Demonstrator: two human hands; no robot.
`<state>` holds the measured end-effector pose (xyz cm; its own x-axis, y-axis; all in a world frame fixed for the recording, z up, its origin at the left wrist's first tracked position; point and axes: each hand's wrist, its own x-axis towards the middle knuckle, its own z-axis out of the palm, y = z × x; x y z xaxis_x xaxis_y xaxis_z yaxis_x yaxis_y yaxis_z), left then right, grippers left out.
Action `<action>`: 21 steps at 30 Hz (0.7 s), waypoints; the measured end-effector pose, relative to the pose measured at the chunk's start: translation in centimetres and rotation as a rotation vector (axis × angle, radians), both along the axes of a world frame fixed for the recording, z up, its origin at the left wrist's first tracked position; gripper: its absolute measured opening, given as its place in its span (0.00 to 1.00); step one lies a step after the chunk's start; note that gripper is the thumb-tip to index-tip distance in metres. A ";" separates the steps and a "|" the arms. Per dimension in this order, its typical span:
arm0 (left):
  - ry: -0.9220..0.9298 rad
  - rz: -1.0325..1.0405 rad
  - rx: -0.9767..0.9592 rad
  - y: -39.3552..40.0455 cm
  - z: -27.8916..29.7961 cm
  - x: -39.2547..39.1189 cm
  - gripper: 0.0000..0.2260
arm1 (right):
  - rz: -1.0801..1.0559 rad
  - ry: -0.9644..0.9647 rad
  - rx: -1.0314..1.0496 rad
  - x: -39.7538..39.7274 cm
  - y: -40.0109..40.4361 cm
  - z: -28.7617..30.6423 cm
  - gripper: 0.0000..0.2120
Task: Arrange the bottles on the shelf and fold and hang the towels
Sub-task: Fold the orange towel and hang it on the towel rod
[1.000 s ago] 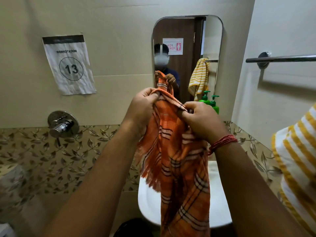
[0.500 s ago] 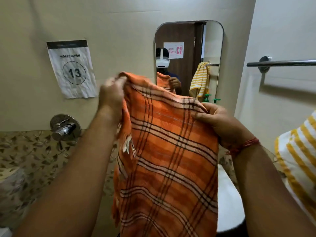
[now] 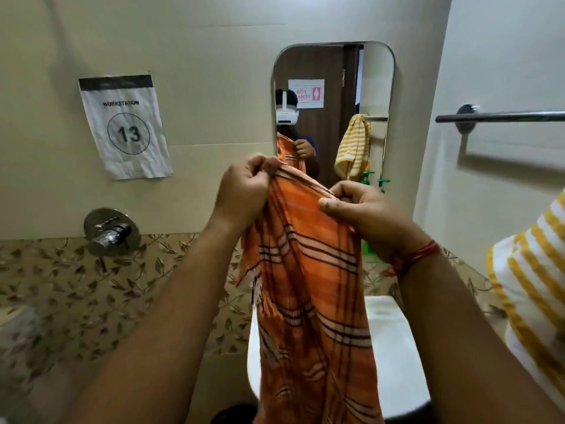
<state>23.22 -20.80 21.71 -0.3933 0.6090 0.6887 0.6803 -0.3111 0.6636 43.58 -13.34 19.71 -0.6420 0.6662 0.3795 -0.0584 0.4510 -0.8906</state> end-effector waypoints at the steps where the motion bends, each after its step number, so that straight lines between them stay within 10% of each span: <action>1: -0.082 0.067 0.058 0.1 0.0 -0.9 0.11 | -0.020 0.026 -0.043 0.5 0.3 -0.5 0.10; 5: -0.134 0.159 0.055 0.1 -0.1 -2.3 0.07 | -0.179 0.041 0.049 2.3 1.1 -0.8 0.08; 11: 0.261 -0.376 -0.191 -0.7 0.6 2.9 0.20 | -0.108 -0.055 0.366 -0.4 -0.8 1.2 0.04; 15: 0.238 -0.381 -0.298 -0.3 0.1 3.4 0.12 | -0.180 -0.090 0.452 -0.8 -0.8 1.3 0.08; 21: 0.190 -0.186 -0.064 0.2 -0.2 1.8 0.06 | 0.057 -0.088 0.012 1.3 0.0 -0.6 0.11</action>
